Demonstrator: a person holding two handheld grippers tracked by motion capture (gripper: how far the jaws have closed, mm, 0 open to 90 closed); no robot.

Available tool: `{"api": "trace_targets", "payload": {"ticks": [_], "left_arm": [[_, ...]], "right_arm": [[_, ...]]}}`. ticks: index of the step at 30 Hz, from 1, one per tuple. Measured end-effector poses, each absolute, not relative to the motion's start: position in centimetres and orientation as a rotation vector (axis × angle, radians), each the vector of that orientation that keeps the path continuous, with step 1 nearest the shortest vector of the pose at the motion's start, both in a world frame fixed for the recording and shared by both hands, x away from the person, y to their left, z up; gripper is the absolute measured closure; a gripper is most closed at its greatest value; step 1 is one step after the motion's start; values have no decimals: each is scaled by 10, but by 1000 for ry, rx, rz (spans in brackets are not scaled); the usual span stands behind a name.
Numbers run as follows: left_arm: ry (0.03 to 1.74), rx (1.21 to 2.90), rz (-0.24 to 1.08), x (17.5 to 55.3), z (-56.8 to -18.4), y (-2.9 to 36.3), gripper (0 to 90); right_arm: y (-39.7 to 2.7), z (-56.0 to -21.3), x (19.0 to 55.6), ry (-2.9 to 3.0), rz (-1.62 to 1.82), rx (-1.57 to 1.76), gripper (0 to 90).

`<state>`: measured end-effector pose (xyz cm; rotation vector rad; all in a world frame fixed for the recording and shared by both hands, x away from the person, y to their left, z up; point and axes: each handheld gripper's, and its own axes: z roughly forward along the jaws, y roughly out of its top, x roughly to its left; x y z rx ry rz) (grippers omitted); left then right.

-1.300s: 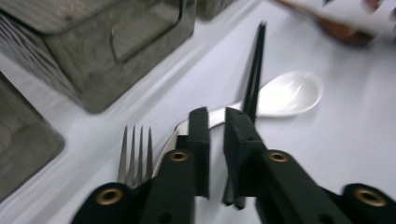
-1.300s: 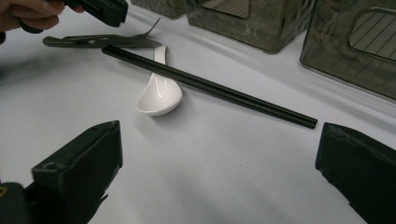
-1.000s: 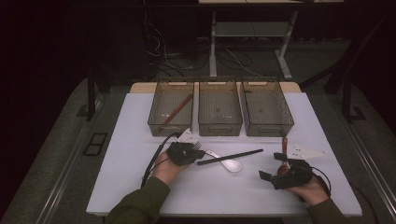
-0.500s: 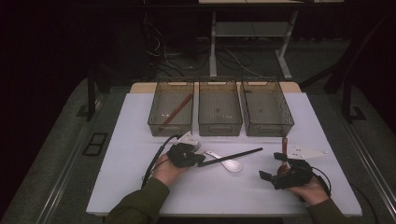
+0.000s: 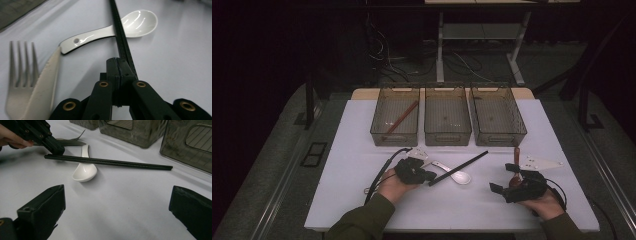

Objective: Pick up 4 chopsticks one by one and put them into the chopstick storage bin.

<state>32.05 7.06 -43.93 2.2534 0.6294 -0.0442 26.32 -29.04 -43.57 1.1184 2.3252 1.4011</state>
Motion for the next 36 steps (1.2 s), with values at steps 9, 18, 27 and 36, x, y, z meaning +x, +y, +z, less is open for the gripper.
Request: {"api": "trace_targets", "payload": {"ticks": [9,18,27,36], "left_arm": [[638,2234,7,321,-434,71,844],[646,2180,29,319,-428,65,707],[646,2171,25,318,-430,52,706],[652,2181,28,320,-433,47,747]], "right_arm": [[-290,-436,263,2326,1401,1119,5],[-290,-436,263,2327,1399,1119,5],[-290,-436,263,2328,1398,1118,5],[-290,-436,263,2329,1396,1117,5]]}}
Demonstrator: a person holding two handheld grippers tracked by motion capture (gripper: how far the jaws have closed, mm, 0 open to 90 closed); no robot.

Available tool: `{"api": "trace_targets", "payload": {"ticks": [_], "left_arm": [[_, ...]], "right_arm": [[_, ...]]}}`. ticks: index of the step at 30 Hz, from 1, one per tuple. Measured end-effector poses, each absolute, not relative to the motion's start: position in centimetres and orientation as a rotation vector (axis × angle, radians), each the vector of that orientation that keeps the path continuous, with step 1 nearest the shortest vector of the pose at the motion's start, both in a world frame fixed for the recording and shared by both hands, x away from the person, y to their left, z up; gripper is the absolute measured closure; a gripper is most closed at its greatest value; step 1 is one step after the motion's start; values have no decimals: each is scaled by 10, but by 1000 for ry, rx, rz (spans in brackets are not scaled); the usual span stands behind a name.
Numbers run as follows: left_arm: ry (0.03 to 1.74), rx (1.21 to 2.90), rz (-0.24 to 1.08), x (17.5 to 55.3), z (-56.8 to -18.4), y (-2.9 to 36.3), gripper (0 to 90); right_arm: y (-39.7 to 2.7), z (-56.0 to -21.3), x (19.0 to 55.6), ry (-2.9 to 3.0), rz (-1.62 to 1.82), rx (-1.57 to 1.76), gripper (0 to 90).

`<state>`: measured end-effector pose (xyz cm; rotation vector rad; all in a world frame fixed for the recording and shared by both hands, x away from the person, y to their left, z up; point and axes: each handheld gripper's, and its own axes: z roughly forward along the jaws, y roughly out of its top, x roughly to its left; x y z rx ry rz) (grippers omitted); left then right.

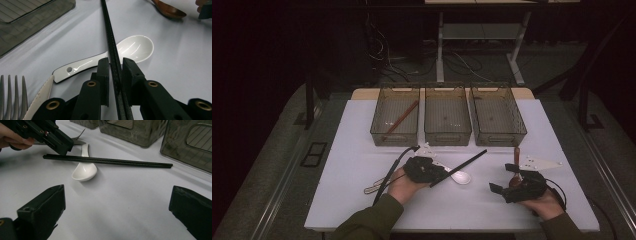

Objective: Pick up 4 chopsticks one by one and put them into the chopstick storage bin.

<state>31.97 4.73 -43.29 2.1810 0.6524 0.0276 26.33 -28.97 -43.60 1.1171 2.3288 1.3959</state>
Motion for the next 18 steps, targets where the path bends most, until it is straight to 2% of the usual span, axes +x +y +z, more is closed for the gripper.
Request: {"api": "trace_targets", "payload": {"ticks": [18], "left_arm": [[648,2208,37,320,-437,45,759]], "right_arm": [[-290,-436,263,2329,1396,1116,5]]}}
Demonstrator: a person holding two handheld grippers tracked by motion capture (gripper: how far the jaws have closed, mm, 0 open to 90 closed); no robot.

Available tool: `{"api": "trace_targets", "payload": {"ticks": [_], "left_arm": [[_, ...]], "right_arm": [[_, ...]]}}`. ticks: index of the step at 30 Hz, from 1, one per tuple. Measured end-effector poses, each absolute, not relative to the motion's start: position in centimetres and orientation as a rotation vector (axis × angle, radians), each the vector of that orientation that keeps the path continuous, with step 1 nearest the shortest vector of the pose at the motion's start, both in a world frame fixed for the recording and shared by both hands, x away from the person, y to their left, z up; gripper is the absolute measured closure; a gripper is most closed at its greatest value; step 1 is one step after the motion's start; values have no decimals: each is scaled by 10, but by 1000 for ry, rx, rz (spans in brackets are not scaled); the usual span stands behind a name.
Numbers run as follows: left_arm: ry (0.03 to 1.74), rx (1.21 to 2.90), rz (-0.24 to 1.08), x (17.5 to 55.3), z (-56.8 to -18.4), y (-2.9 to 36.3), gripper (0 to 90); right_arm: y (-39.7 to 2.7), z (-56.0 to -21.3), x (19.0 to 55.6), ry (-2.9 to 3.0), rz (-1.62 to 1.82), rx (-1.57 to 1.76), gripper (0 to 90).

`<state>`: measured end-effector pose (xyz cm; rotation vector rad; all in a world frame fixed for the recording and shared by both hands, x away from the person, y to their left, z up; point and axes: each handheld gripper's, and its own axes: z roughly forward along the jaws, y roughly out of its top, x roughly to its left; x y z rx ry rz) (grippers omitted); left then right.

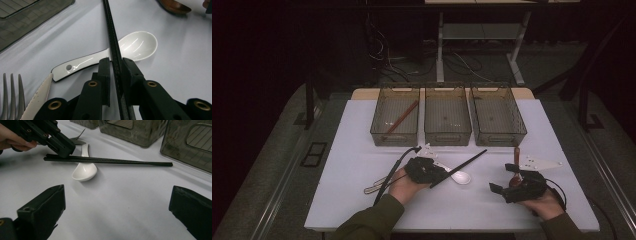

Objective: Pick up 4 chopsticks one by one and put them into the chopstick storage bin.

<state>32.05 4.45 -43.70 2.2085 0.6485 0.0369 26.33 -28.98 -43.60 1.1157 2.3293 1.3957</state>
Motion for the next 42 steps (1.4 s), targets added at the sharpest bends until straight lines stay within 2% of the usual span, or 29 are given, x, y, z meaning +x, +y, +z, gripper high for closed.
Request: {"api": "trace_targets", "payload": {"ticks": [22,28,36,42], "left_arm": [[650,2264,80,320,-442,41,736],[650,2281,90,320,-444,41,752],[656,2284,92,320,-445,40,820],[655,2283,89,321,-444,41,829]], "right_arm": [[-290,-436,263,2329,1396,1116,5],[-290,-436,263,2330,1396,1116,5],[-290,-436,263,2330,1397,1115,5],[-290,-436,263,2330,1397,1116,5]]}}
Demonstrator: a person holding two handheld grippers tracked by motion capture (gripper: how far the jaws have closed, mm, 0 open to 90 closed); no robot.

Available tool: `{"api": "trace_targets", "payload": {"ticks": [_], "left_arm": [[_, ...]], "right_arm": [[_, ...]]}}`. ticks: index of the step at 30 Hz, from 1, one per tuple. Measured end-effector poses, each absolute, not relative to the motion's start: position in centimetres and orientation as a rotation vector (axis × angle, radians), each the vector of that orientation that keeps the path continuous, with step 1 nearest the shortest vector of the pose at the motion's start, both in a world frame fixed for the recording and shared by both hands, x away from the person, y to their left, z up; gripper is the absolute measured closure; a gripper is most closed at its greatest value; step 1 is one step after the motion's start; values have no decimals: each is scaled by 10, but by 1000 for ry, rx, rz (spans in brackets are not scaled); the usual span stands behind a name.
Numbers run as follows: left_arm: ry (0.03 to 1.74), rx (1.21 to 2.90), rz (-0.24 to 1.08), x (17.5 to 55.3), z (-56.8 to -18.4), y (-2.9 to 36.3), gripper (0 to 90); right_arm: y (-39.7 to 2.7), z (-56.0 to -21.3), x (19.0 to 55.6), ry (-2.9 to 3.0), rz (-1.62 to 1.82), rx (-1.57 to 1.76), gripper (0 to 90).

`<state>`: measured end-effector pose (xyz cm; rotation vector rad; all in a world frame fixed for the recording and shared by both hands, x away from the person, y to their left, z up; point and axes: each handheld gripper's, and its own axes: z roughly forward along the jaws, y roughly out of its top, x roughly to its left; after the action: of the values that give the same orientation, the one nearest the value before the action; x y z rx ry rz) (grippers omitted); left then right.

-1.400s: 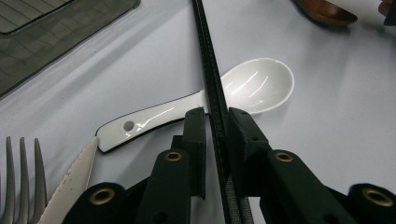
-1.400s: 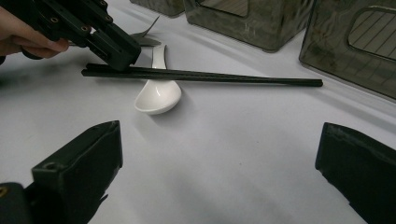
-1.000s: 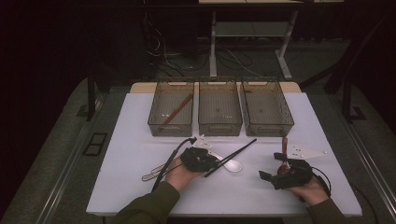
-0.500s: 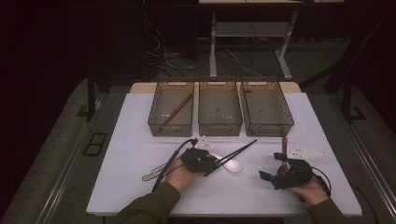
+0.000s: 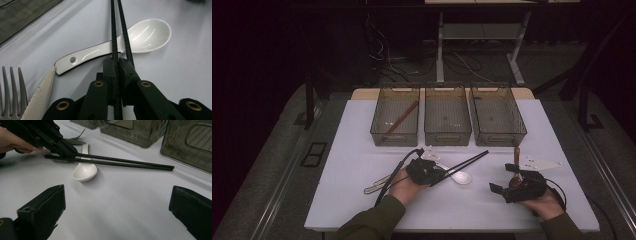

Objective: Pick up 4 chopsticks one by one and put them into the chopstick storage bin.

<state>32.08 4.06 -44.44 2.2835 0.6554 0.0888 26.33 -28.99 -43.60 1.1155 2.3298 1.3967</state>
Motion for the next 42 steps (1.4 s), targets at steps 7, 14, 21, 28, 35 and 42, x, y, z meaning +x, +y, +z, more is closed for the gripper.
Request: {"api": "trace_targets", "payload": {"ticks": [7,14,21,28,35,42], "left_arm": [[678,2259,89,322,-442,43,833],[679,2229,89,322,-438,47,833],[659,2213,99,322,-433,52,836],[635,2191,88,321,-428,58,837],[612,2172,86,319,-422,63,838],[589,2140,70,317,-416,69,838]], "right_arm": [[-290,-436,263,2329,1398,1116,5],[-290,-436,263,2329,1398,1116,5],[-290,-436,263,2330,1398,1115,5],[-290,-436,263,2329,1399,1114,6],[-290,-436,263,2330,1399,1115,5],[-291,-436,263,2327,1400,1115,5]]}}
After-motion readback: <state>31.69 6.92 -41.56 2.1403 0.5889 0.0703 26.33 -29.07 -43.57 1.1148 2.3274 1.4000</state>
